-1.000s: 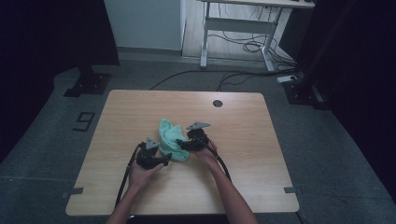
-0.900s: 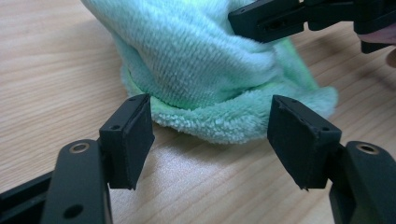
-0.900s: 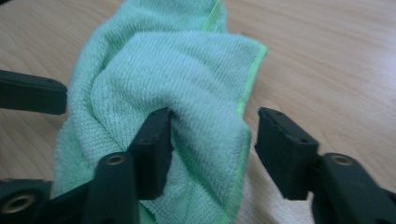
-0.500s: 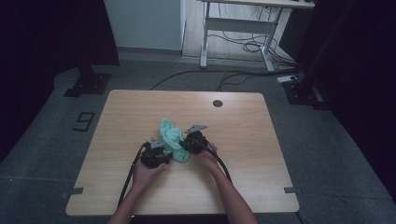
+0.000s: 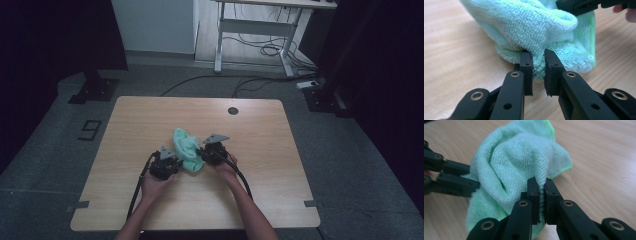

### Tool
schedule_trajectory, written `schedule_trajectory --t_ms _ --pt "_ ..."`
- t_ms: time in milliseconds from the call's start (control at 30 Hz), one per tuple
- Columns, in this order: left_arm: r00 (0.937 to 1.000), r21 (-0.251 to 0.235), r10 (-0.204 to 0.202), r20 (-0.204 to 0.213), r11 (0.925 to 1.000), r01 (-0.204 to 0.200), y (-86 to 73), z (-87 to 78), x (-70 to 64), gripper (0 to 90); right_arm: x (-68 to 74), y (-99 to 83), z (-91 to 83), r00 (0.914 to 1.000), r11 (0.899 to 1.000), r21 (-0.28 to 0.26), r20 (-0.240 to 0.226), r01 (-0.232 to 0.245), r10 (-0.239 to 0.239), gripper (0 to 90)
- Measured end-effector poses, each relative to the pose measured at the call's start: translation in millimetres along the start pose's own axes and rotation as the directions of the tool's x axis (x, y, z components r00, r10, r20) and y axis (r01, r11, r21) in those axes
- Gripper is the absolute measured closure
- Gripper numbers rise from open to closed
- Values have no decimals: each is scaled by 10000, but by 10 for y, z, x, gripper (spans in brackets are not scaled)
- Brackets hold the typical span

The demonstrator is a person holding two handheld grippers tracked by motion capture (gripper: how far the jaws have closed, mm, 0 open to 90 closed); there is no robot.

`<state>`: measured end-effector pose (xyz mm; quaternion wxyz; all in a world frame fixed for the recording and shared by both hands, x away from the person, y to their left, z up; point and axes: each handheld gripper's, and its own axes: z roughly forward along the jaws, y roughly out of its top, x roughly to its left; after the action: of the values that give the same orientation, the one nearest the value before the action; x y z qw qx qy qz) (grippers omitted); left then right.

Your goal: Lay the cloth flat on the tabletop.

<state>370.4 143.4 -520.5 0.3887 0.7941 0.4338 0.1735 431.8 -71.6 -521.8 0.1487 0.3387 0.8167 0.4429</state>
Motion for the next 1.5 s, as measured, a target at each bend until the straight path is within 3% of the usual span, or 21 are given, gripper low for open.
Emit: schedule_trajectory --t_ms 333,533,767,1000,1133,1333,1467,1500 --pt "9979 -997 466 448 9941 -420 206 -256 -138 792 -101 11 -440 9987 9959 -873 426 -253 291 849" --pt "9953 -1323 763 589 9889 -680 284 -329 -225 788 -140 -5 -686 9966 9901 -1324 610 -467 552 849" --pt "9931 -1331 764 886 9890 -642 286 -335 -274 783 -141 -42 -856 9944 9883 -1407 798 -582 699 847" --pt "9927 -1334 786 912 9889 -661 306 -329 -278 780 -127 -57 -898 9932 9891 -1352 913 -590 717 845" --pt "9923 -1508 932 816 9853 -801 402 -357 -293 780 -132 -18 -943 9916 9882 -1432 1091 -540 700 844" --pt "9878 -1890 1421 635 9736 -1279 559 -445 -367 780 -118 91 -1127 9866 9772 -2103 1516 -277 606 844" --pt "9852 -1512 1480 861 9794 -1339 413 -334 -424 764 -107 -62 -1154 9845 9809 -1903 1601 -401 714 834" --pt "9841 -1197 1465 1003 9837 -1342 337 -269 -445 759 -110 -111 -1145 9839 9826 -1785 1598 -510 801 833"
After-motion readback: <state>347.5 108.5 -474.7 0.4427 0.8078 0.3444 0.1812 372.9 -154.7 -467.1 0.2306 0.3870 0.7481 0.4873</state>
